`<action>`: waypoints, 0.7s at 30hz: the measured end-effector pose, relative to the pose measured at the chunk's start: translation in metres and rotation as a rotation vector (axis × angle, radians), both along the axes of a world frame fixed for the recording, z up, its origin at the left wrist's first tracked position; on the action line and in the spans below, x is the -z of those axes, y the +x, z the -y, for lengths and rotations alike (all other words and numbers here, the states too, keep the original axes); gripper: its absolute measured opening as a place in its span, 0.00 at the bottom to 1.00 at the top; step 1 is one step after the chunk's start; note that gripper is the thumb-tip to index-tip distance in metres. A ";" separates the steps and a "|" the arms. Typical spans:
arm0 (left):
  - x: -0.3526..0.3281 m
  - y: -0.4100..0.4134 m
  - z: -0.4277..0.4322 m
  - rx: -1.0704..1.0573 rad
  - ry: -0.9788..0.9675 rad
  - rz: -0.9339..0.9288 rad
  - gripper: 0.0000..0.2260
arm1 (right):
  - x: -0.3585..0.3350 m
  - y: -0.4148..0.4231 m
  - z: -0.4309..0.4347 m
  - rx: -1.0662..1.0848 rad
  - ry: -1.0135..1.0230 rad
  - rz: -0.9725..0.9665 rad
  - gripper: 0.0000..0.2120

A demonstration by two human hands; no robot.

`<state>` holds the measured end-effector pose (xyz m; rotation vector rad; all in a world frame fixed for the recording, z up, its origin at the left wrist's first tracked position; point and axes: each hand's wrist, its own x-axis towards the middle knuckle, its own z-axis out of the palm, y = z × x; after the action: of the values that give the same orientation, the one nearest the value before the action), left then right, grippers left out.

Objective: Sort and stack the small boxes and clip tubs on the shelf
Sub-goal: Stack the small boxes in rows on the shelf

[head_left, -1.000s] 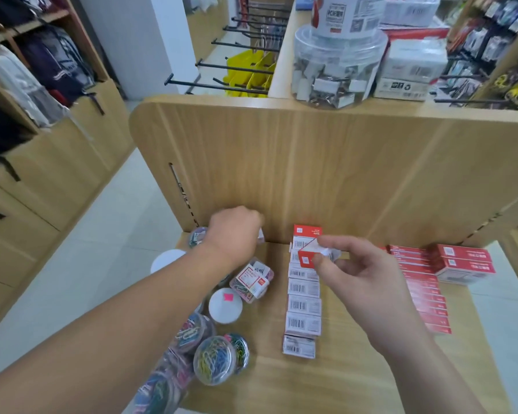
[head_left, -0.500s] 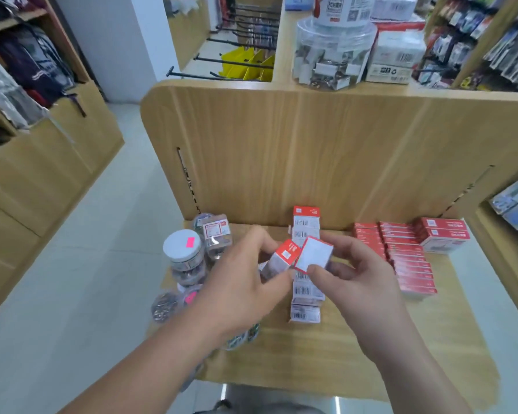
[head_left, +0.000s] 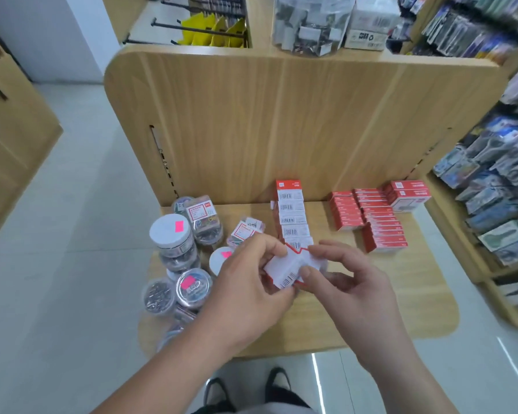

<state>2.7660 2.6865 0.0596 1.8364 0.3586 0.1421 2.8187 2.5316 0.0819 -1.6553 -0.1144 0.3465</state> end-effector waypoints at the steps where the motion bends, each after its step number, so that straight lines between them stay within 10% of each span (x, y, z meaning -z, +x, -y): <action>1: 0.001 -0.001 0.001 0.002 -0.001 0.014 0.17 | 0.001 -0.002 0.000 -0.013 -0.012 0.030 0.11; 8: -0.001 0.000 0.005 0.011 -0.118 0.007 0.12 | -0.002 0.004 0.024 -0.147 -0.021 -0.061 0.20; 21: 0.009 -0.012 0.040 -0.289 -0.288 -0.052 0.19 | 0.008 0.040 0.061 -0.262 0.008 -0.106 0.09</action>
<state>2.7541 2.6467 0.0507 1.4997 0.6475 0.2293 2.8588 2.4710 0.0735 -1.6128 -0.2538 0.6301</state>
